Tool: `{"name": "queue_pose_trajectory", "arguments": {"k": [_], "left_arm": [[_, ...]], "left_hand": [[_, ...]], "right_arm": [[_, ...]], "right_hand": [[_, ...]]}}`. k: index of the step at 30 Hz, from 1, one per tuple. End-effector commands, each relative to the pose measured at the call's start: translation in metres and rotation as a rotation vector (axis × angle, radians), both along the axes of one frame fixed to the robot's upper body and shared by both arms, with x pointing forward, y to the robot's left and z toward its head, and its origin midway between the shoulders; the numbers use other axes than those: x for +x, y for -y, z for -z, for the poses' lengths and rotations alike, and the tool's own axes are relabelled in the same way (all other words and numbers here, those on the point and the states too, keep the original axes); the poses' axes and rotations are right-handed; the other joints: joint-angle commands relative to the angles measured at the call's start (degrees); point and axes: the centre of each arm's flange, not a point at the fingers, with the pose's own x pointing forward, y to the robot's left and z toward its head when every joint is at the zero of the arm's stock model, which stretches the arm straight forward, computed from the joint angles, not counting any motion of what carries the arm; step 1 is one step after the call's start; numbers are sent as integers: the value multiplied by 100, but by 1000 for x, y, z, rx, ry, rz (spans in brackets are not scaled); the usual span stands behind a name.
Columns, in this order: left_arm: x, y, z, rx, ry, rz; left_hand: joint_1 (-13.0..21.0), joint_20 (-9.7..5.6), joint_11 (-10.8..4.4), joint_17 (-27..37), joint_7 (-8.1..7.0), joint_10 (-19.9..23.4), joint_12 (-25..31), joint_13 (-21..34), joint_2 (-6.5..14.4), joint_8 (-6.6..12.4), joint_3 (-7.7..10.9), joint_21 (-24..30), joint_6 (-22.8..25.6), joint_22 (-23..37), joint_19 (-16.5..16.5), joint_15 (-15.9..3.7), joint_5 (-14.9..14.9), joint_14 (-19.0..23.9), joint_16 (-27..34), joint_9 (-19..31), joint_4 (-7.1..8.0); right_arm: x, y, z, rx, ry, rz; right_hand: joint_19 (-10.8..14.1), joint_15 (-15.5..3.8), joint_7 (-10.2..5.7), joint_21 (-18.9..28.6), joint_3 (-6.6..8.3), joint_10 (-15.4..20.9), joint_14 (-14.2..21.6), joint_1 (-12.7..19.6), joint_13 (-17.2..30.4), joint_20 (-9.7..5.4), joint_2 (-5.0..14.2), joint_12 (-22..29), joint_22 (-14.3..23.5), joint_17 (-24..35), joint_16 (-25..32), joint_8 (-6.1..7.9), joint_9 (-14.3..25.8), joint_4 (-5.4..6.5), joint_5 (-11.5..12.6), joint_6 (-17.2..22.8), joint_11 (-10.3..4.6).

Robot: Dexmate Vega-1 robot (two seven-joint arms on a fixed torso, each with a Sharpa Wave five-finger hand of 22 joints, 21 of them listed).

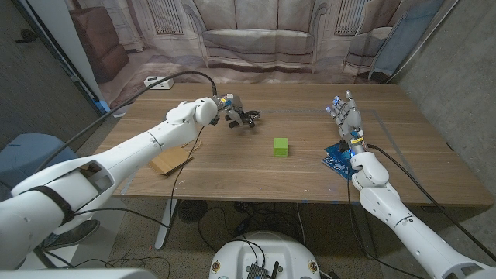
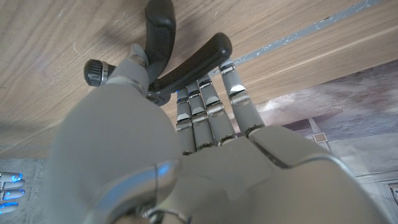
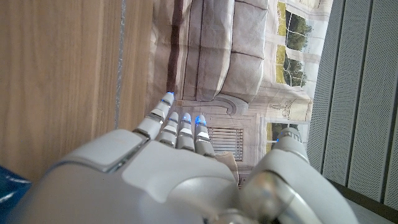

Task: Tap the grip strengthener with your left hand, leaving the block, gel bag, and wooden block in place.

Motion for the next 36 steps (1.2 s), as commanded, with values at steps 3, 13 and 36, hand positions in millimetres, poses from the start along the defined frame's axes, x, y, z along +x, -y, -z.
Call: {"name": "queue_pose_trajectory", "arguments": {"k": [3,13,36], "left_arm": [[0,-2,5,3,-7,-1],[-1,-3,9,3,-8,-9],[2,-8,30,-12,-19,-16]], "left_hand": [[-87,-217,-20,-2,-1,-19,-7,-7,-15,33,381,-5,-17,21,176,8,19,-21,7,21,398],[-162,-208,-50,-11,-15,-4,-3,-19,-45,43,350,-11,-13,18,174,8,17,-40,13,13,393],[-283,-235,-127,-26,-83,49,10,-44,-106,72,298,-28,53,14,165,-48,13,10,38,-2,365]], "right_arm": [[0,0,2,1,-6,-3],[0,-1,3,-2,-8,-6],[-2,-3,8,-7,-25,-6]], "right_hand": [[39,18,-6,-9,-4,59,40,41,31,-13,13,-5,16,22,-13,6,10,2,3,47,-12],[37,24,-5,-10,-5,58,41,46,31,-13,13,-6,16,22,-14,4,10,-1,3,44,-8],[41,22,0,-9,-2,55,44,67,32,-12,22,-8,16,20,-15,5,10,-9,3,46,-13]]}}
